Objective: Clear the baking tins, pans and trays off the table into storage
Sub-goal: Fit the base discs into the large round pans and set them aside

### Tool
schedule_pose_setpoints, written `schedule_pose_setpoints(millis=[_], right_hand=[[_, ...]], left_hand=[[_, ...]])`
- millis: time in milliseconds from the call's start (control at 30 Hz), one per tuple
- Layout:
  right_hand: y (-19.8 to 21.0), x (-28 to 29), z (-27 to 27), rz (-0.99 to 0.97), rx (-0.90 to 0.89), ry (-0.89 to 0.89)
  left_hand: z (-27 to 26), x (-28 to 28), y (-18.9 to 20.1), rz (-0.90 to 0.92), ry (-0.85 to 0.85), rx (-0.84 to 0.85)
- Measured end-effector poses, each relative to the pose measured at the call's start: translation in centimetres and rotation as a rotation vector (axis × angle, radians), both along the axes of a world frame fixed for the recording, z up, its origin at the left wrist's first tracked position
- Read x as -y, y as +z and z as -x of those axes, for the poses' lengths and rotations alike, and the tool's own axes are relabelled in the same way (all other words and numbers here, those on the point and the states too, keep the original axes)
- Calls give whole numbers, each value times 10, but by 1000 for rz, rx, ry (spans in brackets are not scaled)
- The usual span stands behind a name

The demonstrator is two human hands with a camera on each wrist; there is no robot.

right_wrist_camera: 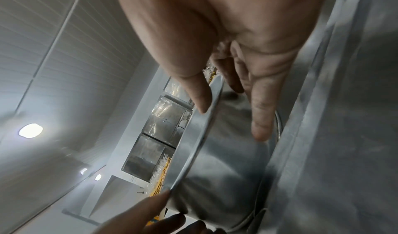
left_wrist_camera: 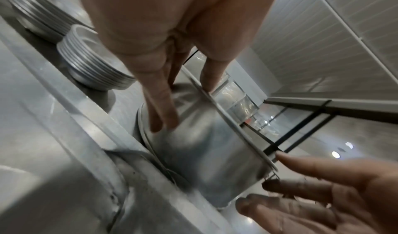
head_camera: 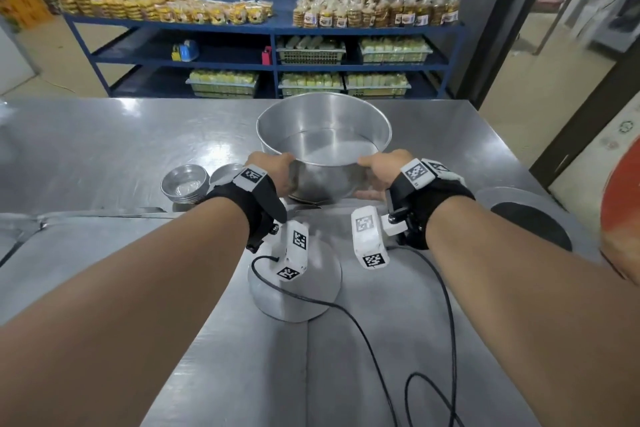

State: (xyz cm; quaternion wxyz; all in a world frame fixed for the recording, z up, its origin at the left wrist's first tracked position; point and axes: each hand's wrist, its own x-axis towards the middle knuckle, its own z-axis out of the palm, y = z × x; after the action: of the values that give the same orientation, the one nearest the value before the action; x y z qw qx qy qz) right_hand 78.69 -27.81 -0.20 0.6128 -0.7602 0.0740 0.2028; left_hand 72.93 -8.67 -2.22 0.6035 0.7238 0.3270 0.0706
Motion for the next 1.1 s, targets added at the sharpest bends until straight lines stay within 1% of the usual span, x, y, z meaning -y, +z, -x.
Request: schedule_pose_setpoints(millis=[67, 133, 167, 233, 367, 500, 567, 667, 767, 900, 967, 1033, 1100], right_hand=[[11, 7, 11, 45, -28, 11], [21, 18, 20, 71, -53, 40], [27, 26, 25, 81, -60, 60], [40, 45, 33, 160, -49, 97], [65, 90, 44, 298, 6, 126], [83, 140, 52, 495, 57, 180], [90, 166, 54, 672, 135, 204], [95, 198, 59, 960, 222, 227], [86, 227, 63, 1084, 240, 214], [76, 258, 75, 1087, 213, 183], [69, 261, 77, 1040, 190, 174], [60, 259, 77, 900, 182, 125], [54, 257, 79, 759, 187, 56]], left_hand=[[6, 12, 6, -48, -88, -96], [11, 30, 15, -99, -220, -194], [14, 39, 22, -136, -264, -215], [19, 63, 41, -208, -361, -233], [22, 115, 74, -371, -521, -278], [22, 167, 97, -707, -756, -284], [20, 190, 98, -840, -855, -279], [17, 222, 94, -1005, -913, -313], [16, 248, 88, -1046, -904, -308], [16, 268, 78, -1082, -892, -293], [16, 272, 74, -1084, -877, -292], [18, 276, 72, -1073, -834, -283], [20, 277, 70, -1016, -764, -284]])
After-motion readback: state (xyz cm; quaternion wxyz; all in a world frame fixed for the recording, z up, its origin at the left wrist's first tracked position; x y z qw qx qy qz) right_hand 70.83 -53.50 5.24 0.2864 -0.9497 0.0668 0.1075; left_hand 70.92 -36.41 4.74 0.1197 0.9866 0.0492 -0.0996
